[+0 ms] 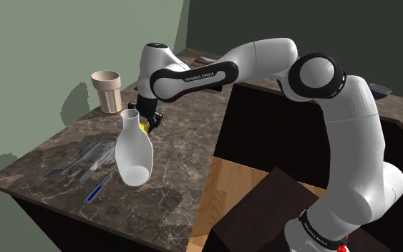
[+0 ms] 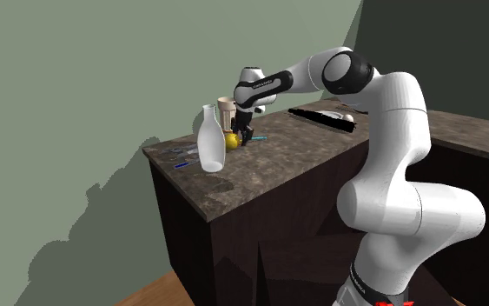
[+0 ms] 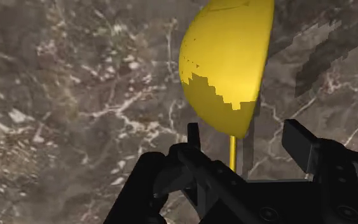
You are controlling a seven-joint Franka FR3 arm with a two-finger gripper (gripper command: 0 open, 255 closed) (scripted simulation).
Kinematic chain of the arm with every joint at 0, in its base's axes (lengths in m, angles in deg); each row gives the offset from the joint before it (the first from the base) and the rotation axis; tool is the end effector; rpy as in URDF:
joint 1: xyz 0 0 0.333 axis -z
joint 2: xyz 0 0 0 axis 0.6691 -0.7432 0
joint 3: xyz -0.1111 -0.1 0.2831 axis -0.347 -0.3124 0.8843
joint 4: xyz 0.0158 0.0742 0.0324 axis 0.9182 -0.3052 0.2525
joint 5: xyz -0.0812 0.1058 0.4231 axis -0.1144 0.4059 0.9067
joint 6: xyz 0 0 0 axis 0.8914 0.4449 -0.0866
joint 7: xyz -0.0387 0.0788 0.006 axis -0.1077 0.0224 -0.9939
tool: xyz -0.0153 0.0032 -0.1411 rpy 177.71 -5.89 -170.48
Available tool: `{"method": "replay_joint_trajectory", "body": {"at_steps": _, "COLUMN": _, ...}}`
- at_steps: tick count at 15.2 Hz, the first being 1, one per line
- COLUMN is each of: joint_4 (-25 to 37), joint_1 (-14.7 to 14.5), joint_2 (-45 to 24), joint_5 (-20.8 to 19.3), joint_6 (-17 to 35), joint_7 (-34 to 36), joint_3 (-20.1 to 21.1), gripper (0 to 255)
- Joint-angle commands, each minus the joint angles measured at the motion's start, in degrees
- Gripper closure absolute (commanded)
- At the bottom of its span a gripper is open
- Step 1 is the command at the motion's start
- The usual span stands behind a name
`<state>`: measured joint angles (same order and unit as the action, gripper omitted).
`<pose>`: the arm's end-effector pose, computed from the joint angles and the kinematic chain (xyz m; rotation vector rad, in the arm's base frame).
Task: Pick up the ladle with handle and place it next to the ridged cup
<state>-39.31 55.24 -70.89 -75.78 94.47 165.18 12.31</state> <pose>0.7204 0.2892 0.2919 -2.5988 1.4252 -0.0080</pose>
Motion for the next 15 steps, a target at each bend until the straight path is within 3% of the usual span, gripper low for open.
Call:
{"method": "replay_joint_trajectory", "body": {"at_steps": 1, "joint_4": -0.03, "joint_1": -0.01, "joint_2": -0.01, "joint_5": 0.01, "joint_6": -0.01, "joint_7": 0.0, "joint_3": 0.01, "gripper": 0}}
{"method": "replay_joint_trajectory", "body": {"at_steps": 4, "joint_4": 0.11, "joint_1": -0.11, "joint_2": -0.07, "joint_5": -0.01, "joint_6": -0.08, "joint_7": 0.03, "joint_3": -0.01, "gripper": 0}}
{"method": "replay_joint_trajectory", "body": {"at_steps": 8, "joint_4": 1.09, "joint_1": 1.79, "joint_2": 3.76, "joint_5": 2.44, "joint_6": -4.59, "joint_7": -1.26, "joint_3": 2.18, "gripper": 0}}
{"method": "replay_joint_trajectory", "body": {"at_steps": 15, "joint_4": 1.09, "joint_1": 1.79, "joint_2": 3.76, "joint_5": 2.44, "joint_6": -4.59, "joint_7": -1.26, "joint_3": 2.18, "gripper": 0}}
